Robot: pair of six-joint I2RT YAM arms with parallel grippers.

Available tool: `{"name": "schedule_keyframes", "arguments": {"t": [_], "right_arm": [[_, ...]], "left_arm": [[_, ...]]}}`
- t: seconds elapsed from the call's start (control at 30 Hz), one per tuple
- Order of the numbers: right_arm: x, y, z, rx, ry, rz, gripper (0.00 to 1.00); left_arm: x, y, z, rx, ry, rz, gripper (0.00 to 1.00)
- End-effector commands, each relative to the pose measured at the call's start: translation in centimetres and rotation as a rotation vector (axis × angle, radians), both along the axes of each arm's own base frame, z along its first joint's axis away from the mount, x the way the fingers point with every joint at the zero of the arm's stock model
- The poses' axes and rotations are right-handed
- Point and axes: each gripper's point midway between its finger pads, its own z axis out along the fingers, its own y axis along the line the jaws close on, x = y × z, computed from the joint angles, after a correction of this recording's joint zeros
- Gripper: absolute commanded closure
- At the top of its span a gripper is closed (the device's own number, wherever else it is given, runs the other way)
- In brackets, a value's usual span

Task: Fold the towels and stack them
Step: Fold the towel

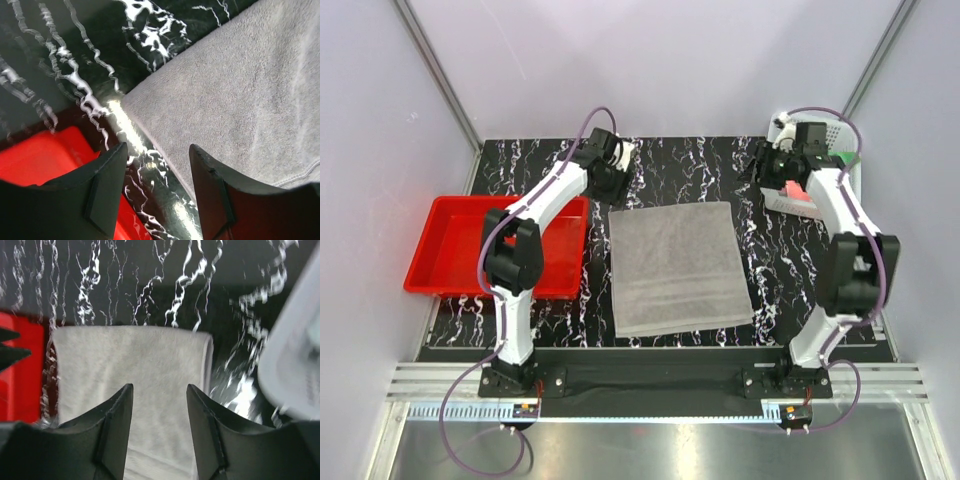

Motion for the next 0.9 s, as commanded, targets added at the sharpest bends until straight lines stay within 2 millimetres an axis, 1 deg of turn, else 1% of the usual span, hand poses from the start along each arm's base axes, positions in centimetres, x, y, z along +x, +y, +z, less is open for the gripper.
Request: {"name": "schedule_keyframes", "arguments": {"t": [0.0, 0.03, 0.07, 0.1, 0.13, 0.17, 0.2, 0.23, 0.27, 0.3, 0.33, 0.37, 0.4, 0.47, 0.5, 0.53, 0.57, 0.67, 0.8, 0.87], "right_arm": [[1.0, 1.5, -1.4, -0.064, -0.01, 0.27, 0.47], [1.8, 1.8, -0.6, -0.077, -0.029, 0.298, 0.47], [2.4, 2.0, -2.1, -0.094, -0.021, 0.355, 0.48], [2.8, 2.2, -2.3, -0.098, -0.024, 0.382, 0.47], [3.4, 2.3, -1.5, -0.112, -0.036, 0.4, 0.48], [3.8, 2.4, -3.2, -0.128, -0.017, 0.444, 0.48], [4.1, 2.3, -3.6, -0.141, -0.012, 0.464, 0.49], [4.5, 2.2, -3.2, -0.154, -0.015, 0.483, 0.51], [4.5, 3.4, -5.1, -0.167, -0.003, 0.555, 0.52], [4.3, 3.7, -5.5, -0.165, 0.001, 0.59, 0.5], [4.4, 3.7, -5.4, -0.177, 0.002, 0.61, 0.49], [4.6, 3.9, -6.7, -0.184, 0.014, 0.643, 0.48], [4.7, 4.3, -6.8, -0.168, 0.006, 0.666, 0.46], [5.4, 4.9, -6.9, -0.163, -0.042, 0.726, 0.46], [5.6, 5.5, -7.0, -0.156, -0.065, 0.748, 0.46], [6.2, 5.6, -7.6, -0.176, -0.094, 0.772, 0.46], [6.4, 5.7, -8.0, -0.189, -0.103, 0.783, 0.46], [6.8, 5.6, -9.1, -0.219, -0.105, 0.826, 0.47], [6.7, 5.7, -9.8, -0.22, -0.092, 0.87, 0.47], [6.7, 5.5, -10.5, -0.239, -0.089, 0.884, 0.47]], "left_arm": [[2.0, -1.5, 2.0, -0.053, -0.046, -0.111, 0.43], [2.2, -1.5, 0.6, -0.036, -0.017, -0.115, 0.43], [2.6, -1.5, 0.4, -0.023, -0.023, -0.115, 0.44], [2.8, -1.2, -0.1, -0.003, -0.019, -0.115, 0.44], [3.0, -1.1, -1.1, 0.016, -0.008, -0.127, 0.44], [3.3, -0.8, -1.2, 0.026, -0.01, -0.124, 0.44], [3.3, -0.7, -1.8, 0.032, -0.001, -0.134, 0.44], [3.4, -0.8, -1.9, 0.028, -0.003, -0.142, 0.44], [3.5, -0.5, -2.1, 0.026, -0.002, -0.14, 0.44], [3.5, -0.4, -2.5, 0.022, 0.004, -0.145, 0.43], [3.5, -0.4, -2.5, 0.016, 0.004, -0.151, 0.43], [3.6, -0.3, -2.7, 0.01, 0.007, -0.155, 0.43], [3.6, -0.4, -3.0, 0.005, 0.013, -0.167, 0.43], [3.7, -0.3, -3.6, 0.014, 0.027, -0.18, 0.43], [3.7, -0.3, -4.4, 0.021, 0.043, -0.196, 0.43], [3.6, -0.4, -4.2, 0.019, 0.052, -0.207, 0.43], [3.6, -0.4, -4.5, 0.02, 0.064, -0.213, 0.43], [3.3, -0.5, -5.4, 0.018, 0.09, -0.234, 0.43], [3.6, 0.3, -6.7, 0.057, 0.102, -0.229, 0.44], [3.8, 0.5, -7.0, 0.058, 0.107, -0.224, 0.45]]}}
